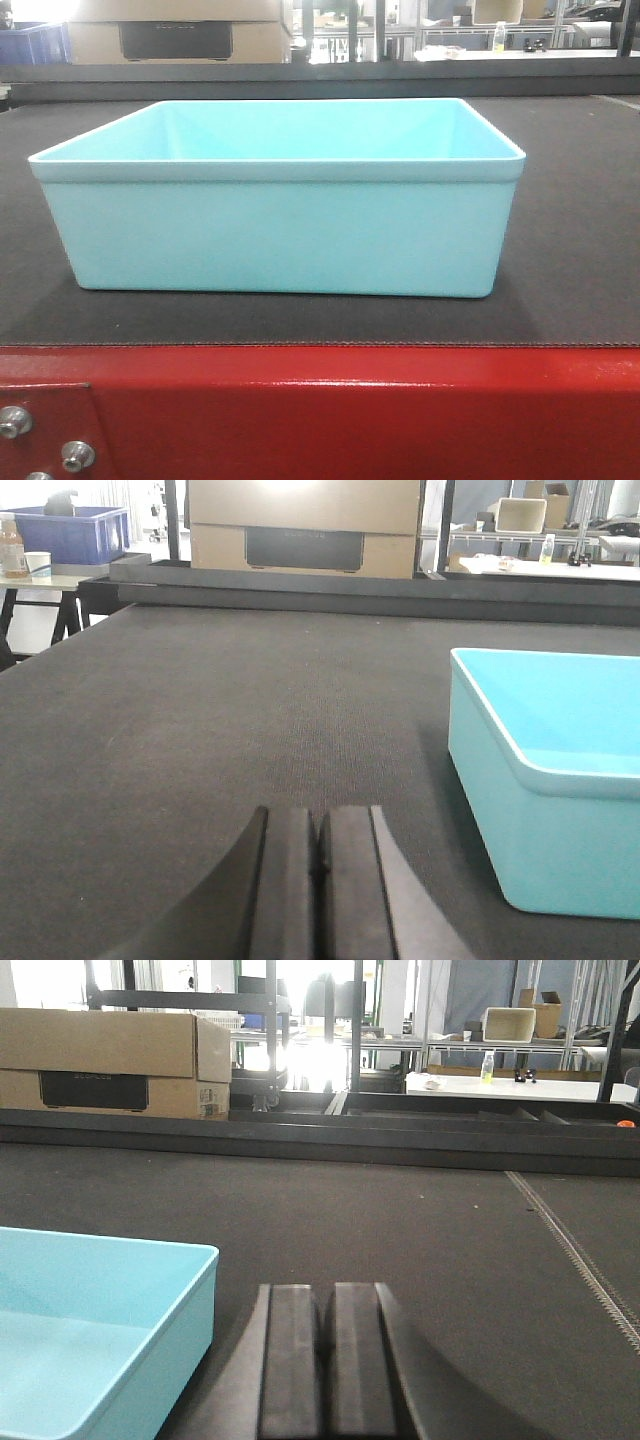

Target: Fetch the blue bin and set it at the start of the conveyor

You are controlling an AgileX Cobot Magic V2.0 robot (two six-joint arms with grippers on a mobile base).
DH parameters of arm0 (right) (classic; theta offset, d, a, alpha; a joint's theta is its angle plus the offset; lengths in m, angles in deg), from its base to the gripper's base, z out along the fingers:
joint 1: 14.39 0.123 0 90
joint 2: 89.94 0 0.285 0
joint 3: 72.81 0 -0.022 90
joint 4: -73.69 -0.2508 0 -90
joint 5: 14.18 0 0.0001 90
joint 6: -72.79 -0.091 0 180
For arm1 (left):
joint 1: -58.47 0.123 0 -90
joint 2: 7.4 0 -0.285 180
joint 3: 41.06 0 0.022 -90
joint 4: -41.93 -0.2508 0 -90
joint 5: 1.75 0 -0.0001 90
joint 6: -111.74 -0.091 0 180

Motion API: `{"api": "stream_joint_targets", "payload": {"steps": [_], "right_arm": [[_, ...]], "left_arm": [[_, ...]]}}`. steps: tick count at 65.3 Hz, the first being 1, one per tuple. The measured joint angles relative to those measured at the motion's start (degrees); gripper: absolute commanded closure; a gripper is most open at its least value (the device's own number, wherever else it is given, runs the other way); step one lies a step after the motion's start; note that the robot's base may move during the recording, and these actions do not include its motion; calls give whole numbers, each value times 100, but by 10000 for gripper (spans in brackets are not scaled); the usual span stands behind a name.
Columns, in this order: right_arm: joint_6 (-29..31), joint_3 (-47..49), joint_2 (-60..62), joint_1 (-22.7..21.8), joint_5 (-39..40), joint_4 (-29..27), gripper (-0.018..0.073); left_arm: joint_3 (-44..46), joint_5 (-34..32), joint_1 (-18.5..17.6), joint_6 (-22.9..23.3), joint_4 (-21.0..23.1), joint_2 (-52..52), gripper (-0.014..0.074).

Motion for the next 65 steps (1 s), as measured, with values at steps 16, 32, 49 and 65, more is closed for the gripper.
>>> {"api": "stream_joint_targets", "payload": {"steps": [16, 32, 49, 65], "right_arm": [[14, 0, 0, 0, 0, 0, 721], [2, 0, 0, 0, 0, 0, 721], [16, -138, 10, -122, 137, 64, 721], [3, -1071, 559, -782, 430, -253, 721]], "left_arm": [[0, -14, 0, 0, 0, -8, 707], [0, -25, 24, 0, 0, -8, 707], [0, -25, 24, 0, 12, -8, 707], [0, -25, 24, 0, 12, -8, 707]]}}
